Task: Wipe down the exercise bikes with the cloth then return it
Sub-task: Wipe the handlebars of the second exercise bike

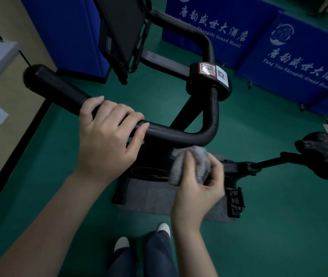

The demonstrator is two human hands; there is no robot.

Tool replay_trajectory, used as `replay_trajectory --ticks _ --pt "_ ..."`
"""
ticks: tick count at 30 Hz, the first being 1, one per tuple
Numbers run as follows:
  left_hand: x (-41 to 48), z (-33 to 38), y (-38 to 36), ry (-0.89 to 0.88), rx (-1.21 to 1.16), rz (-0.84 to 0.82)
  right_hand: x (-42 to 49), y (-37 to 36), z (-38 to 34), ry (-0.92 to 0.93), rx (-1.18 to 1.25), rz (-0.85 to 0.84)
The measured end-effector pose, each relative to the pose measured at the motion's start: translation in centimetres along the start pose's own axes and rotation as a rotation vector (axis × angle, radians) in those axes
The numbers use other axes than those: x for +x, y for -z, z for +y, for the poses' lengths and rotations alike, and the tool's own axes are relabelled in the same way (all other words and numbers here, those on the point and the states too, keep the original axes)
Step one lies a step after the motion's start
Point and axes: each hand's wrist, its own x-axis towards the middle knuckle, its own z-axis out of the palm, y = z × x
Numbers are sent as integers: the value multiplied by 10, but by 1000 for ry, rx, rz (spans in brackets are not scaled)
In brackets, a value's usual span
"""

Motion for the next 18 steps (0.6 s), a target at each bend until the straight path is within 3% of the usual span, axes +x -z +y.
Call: replay_trajectory --ticks 4,12,16,18 --pt "0 0 -1 5 5 9 31 6 -7 107 -68 28" --pt "0 2 -2 17 6 2 49 15 -7 689 -458 -337" --pt "0 4 0 32 3 -5 83 10 -30 693 -608 -488" --pt "0 6 1 41 2 -8 98 1 -44 670 -733 -642"
